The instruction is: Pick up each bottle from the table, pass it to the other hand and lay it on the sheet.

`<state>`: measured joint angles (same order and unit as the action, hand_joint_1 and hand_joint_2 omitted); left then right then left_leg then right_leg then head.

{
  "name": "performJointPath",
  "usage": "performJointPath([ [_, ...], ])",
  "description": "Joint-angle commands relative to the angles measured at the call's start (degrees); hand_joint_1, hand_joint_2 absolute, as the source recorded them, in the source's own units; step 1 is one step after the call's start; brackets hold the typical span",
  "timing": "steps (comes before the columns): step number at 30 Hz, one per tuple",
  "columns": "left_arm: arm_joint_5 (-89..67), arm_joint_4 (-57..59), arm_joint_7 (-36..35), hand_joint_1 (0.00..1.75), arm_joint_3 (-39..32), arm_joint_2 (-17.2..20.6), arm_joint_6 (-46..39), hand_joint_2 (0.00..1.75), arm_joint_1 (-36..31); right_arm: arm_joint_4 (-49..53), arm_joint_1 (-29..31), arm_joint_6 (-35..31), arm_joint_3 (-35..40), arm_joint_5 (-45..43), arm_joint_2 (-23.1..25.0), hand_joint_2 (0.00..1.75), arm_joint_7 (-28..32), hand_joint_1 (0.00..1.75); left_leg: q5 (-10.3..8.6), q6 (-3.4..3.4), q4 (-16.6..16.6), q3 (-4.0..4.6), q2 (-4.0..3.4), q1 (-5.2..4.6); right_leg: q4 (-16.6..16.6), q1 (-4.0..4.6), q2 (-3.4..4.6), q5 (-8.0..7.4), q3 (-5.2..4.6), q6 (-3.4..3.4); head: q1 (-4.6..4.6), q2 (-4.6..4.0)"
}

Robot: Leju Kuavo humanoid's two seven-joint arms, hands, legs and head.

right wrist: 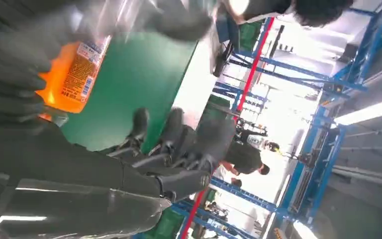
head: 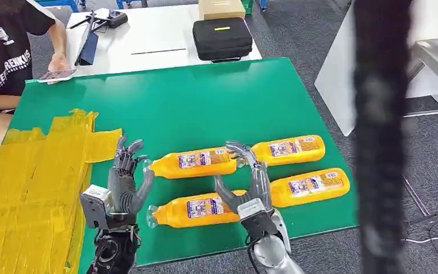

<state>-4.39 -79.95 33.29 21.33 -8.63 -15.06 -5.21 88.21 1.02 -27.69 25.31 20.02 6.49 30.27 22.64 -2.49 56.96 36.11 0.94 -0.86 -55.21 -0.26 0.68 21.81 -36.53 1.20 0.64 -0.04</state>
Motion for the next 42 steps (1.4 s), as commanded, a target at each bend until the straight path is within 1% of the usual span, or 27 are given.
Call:
performJointPath([
  [1,0.6,3.5,-0.5,0.0,0.8,0.2,0.2,1.75,-0.8,-6.1,5.4,-5.8,2.7,18.1,-2.7,1.75,-10.8,0.0,0.23,0.21,0.0,-0.5,-0.19,0.05,0.1,0.06,0.06,0.17,0.48,-0.02,0.02,0.0],
  [2,0.6,3.6,-0.5,0.0,0.7,-0.1,0.3,1.75,-0.8,-6.7,6.5,-5.6,2.2,25.6,-2.7,1.75,-15.6,0.0,0.2,0.19,0.0,-0.46,-0.2,0.05,0.1,0.05,0.08,0.14,0.44,-0.01,0.02,0.0],
  [3,0.6,3.7,-0.5,0.0,0.8,-0.2,0.4,1.75,-0.8,-6.6,6.8,-5.3,2.1,25.8,-2.7,1.75,-15.8,0.0,0.13,0.15,-0.1,-0.35,-0.16,0.03,0.1,0.04,0.06,0.07,0.34,0.0,0.02,0.0],
  [4,0.6,3.7,-0.5,0.0,0.7,-0.2,0.4,1.75,-0.9,-7.3,7.3,-5.3,1.8,28.4,-2.7,1.75,-17.4,0.0,0.2,0.2,0.0,-0.46,-0.2,0.05,0.1,0.06,0.07,0.13,0.45,-0.01,0.02,0.0],
  [5,0.6,3.7,-0.6,0.0,0.6,-0.4,0.8,1.75,-0.8,-7.3,8.3,-4.2,1.4,34.1,-2.5,1.75,-21.0,0.0,0.26,0.24,0.0,-0.57,-0.22,0.06,0.0,0.06,0.07,0.19,0.55,-0.01,0.0,0.0],
  [6,0.6,3.7,-0.7,0.0,0.6,-0.6,1.0,1.75,-0.8,-8.0,9.5,-2.0,1.3,37.7,-2.8,1.75,-23.7,0.0,0.18,0.19,0.0,-0.41,-0.19,0.04,0.1,0.05,0.06,0.11,0.39,-0.01,0.04,0.0],
  [7,0.6,3.7,-0.7,0.0,0.5,-0.6,1.1,1.75,-0.8,-7.9,10.0,-1.6,1.1,37.8,-2.7,1.75,-23.9,0.0,0.07,0.11,0.0,-0.19,-0.13,0.03,0.1,0.03,0.05,0.02,0.17,0.0,0.02,0.0],
  [8,0.6,3.8,-0.7,0.0,0.5,-0.6,1.1,1.75,-0.8,-8.0,10.3,-1.4,1.0,37.9,-2.7,1.75,-24.0,0.0,0.16,0.17,0.0,-0.36,-0.17,0.03,0.0,0.03,0.04,0.1,0.34,0.0,0.02,0.0],
  [13,0.6,3.8,-0.7,0.0,0.5,-0.6,1.1,1.75,-0.8,-8.2,10.1,-1.4,0.9,37.8,-2.5,1.75,-24.0,0.0,0.21,0.21,0.0,-0.49,-0.13,0.06,0.1,0.06,-0.01,0.17,0.49,-0.01,0.0,0.0],
  [14,0.5,3.8,-0.8,0.0,0.5,-0.7,1.4,1.75,-0.8,-8.9,11.3,1.4,1.4,40.3,-3.2,1.75,-26.0,0.0,0.26,0.23,0.0,-0.57,-0.12,0.05,0.0,0.07,-0.04,0.23,0.57,-0.01,0.02,0.0],
  [15,0.5,4.0,-0.9,0.0,0.4,-0.8,1.7,1.75,-0.9,-11.3,13.9,4.9,1.8,42.6,-3.9,1.75,-28.5,0.0,0.38,0.31,0.1,-0.75,-0.16,0.07,0.0,0.09,-0.04,0.34,0.75,-0.03,0.02,0.0],
  [17,0.4,4.3,-1.0,0.0,0.3,-1.0,2.1,1.75,-1.2,-17.3,19.5,8.6,2.7,44.2,-4.4,1.75,-30.3,0.0,0.3,0.25,0.1,-0.61,-0.29,0.06,0.0,0.07,0.11,0.21,0.57,-0.01,0.02,0.0],
  [21,0.5,5.2,-1.0,0.0,0.0,-1.0,2.8,1.75,-1.8,-27.9,26.6,12.0,4.0,45.7,-3.2,1.75,-30.0,0.0,0.29,0.27,0.1,-0.62,-0.57,0.04,0.0,0.05,0.36,0.11,0.52,0.0,0.0,0.0],
  [22,0.7,5.3,-1.0,0.0,0.0,-1.0,3.1,1.75,-2.0,-30.2,27.9,12.9,4.5,45.9,-2.8,1.75,-29.8,0.0,0.31,0.3,0.1,-0.67,-0.54,0.05,-0.1,0.06,0.31,0.14,0.59,0.0,0.02,0.0],
  [24,0.8,5.7,-0.9,0.0,0.0,-1.0,3.4,1.75,-2.5,-34.6,29.9,14.4,5.6,46.1,-1.7,1.75,-29.6,0.0,0.13,0.2,0.0,-0.43,-0.36,0.04,0.0,0.05,0.21,0.01,0.38,-0.02,0.02,0.0],
  [26,1.6,5.7,-0.5,0.0,-0.1,-1.0,4.2,1.75,-2.9,-39.5,32.2,17.0,6.8,45.1,-0.9,1.75,-27.9,0.0,0.12,0.19,0.0,-0.47,-0.31,0.05,0.0,0.05,0.15,0.05,0.43,-0.04,0.02,0.0],
  [27,1.6,5.7,-0.5,0.0,-0.1,-1.0,4.2,1.75,-2.9,-39.5,32.2,17.0,6.8,45.1,-0.9,1.75,-27.9,0.0,0.02,0.09,0.0,-0.29,-0.27,0.04,0.0,0.04,0.16,-0.03,0.25,-0.03,0.02,0.0],
  [28,1.6,5.6,-0.5,0.0,-0.1,-1.0,4.2,1.75,-3.0,-40.5,32.6,16.9,6.8,44.8,-0.6,1.75,-27.5,0.0,0.08,0.14,0.0,-0.41,-0.29,0.04,0.0,0.05,0.15,0.03,0.38,-0.03,0.0,0.0],
  [29,1.6,5.6,-0.5,0.0,-0.1,-1.0,4.2,1.75,-3.0,-40.5,32.6,16.9,6.8,44.8,-0.6,1.75,-27.5,0.0,0.01,0.07,0.0,-0.26,-0.21,0.03,0.0,0.04,0.1,-0.02,0.25,-0.02,0.02,0.0],
  [33,2.4,4.6,0.5,0.0,0.2,-1.0,4.8,1.75,-3.2,-45.7,35.0,17.9,7.9,44.8,0.6,1.75,-27.3,0.0,0.14,0.16,0.0,-0.47,-0.2,0.06,0.0,0.07,0.04,0.11,0.45,-0.02,0.04,0.0],
  [34,2.4,4.6,0.4,0.0,0.3,-1.0,4.8,1.75,-3.2,-46.7,35.3,17.9,8.1,44.8,1.1,1.75,-27.1,0.0,0.02,0.07,0.0,-0.25,-0.16,0.02,0.0,0.03,0.05,0.0,0.23,0.0,0.02,0.0],
  [35,2.4,4.6,0.5,0.0,0.3,-1.0,4.8,1.75,-3.3,-47.4,35.5,18.0,8.2,44.7,1.5,1.75,-26.8,0.0,0.1,0.12,0.0,-0.41,-0.2,0.03,0.0,0.04,0.05,0.07,0.38,-0.01,0.02,0.0],
  [36,2.4,4.6,0.5,0.0,0.3,-1.0,4.8,1.75,-3.3,-47.4,35.5,18.0,8.2,44.7,1.5,1.75,-26.8,0.0,0.17,0.17,0.1,-0.5,-0.24,0.06,0.0,0.07,0.07,0.12,0.48,-0.02,0.0,0.0],
  [37,2.4,4.6,0.5,0.0,0.3,-1.0,4.8,1.75,-3.3,-47.4,35.5,18.0,8.2,44.7,1.5,1.75,-26.8,0.0,0.06,0.1,0.0,-0.29,-0.14,0.04,0.0,0.05,0.01,0.04,0.29,-0.02,0.02,0.0],
  [40,2.4,4.6,0.5,0.0,0.3,-1.0,4.8,1.75,-3.3,-47.4,35.5,18.0,8.2,44.7,1.5,1.75,-26.8,0.0,0.15,0.17,0.1,-0.44,-0.13,0.06,-0.1,0.07,-0.04,0.14,0.44,-0.03,0.0,0.0],
  [41,2.4,4.6,0.5,0.0,0.3,-1.0,4.8,1.75,-3.3,-47.4,35.5,18.0,8.2,44.7,1.5,1.75,-26.8,0.0,-0.01,0.07,0.0,-0.2,-0.04,0.02,0.0,0.03,-0.07,0.01,0.21,-0.02,0.02,0.0],
  [42,2.4,4.6,0.5,0.0,0.3,-1.0,4.8,1.75,-3.3,-47.4,35.5,18.0,8.2,44.7,1.5,1.75,-26.8,0.0,0.13,0.17,0.1,-0.4,-0.11,0.07,-0.1,0.08,-0.06,0.13,0.41,-0.04,0.02,0.0],
])
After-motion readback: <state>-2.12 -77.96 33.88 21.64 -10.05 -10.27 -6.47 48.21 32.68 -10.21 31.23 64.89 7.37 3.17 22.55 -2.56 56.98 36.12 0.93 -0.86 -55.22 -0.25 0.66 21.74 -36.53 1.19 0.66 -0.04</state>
